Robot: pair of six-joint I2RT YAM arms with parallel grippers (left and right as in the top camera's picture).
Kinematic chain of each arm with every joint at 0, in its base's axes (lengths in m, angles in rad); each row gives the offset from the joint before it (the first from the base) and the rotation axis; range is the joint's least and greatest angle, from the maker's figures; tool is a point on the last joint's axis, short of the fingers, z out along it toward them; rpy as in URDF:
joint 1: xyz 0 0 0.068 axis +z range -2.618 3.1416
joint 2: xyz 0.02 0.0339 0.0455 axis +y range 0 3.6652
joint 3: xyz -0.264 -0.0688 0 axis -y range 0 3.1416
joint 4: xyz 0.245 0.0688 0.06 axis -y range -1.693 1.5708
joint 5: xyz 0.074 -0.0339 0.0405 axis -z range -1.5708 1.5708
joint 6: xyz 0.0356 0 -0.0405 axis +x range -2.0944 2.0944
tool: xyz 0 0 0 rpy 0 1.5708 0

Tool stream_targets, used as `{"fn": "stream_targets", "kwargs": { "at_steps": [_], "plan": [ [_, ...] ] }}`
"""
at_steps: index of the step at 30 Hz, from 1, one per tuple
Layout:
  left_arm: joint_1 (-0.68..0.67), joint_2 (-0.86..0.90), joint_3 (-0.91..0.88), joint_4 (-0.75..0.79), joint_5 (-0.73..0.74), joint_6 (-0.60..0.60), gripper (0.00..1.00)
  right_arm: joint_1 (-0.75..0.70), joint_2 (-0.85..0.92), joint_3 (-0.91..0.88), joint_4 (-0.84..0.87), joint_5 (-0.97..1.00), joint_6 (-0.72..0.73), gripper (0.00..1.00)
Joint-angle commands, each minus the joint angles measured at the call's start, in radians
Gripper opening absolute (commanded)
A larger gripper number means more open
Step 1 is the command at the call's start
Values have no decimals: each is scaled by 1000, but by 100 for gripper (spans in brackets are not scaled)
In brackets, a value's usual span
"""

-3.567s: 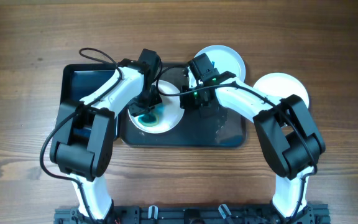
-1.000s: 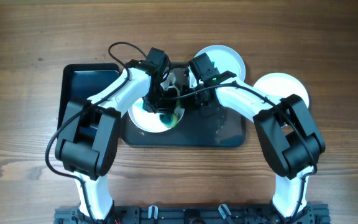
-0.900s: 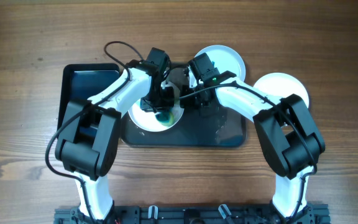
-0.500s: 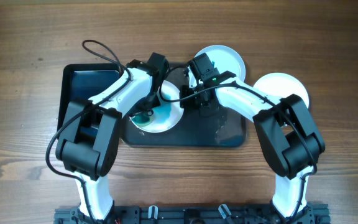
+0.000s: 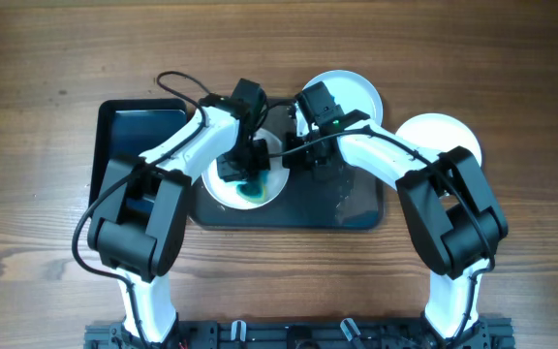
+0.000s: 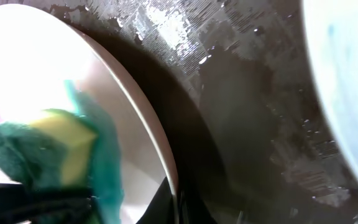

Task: Clean dirty plates on tray and stack at the side
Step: 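Raise the left gripper with sponge away from the plate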

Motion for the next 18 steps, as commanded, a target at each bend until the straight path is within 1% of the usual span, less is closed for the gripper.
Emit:
{"fn": "stream_targets", "kwargs": {
  "at_steps": [1, 5, 6, 9, 12, 15, 18],
  "plan": [
    [-24, 16, -11, 94, 72, 77, 4, 2, 39, -11, -10, 24, 4, 4],
    [-17, 16, -11, 156, -163, -50, 4, 2, 39, -11, -10, 25, 4, 4],
    [-16, 16, -11, 169, -281, -103, 4, 2, 39, -11, -11, 24, 4, 4],
    [-16, 16, -10, 169, -414, -154, 4, 2, 39, -11, -13, 25, 3, 4],
    [-11, 11, 9, 142, -462, -154, 4, 2, 39, -11, -13, 24, 3, 4],
    [-3, 5, 59, 86, -464, -155, 4, 2, 39, -11, -14, 24, 3, 4],
    [8, -6, 138, -6, -452, -185, 4, 2, 39, -11, -17, 24, 3, 4]
  ]
}}
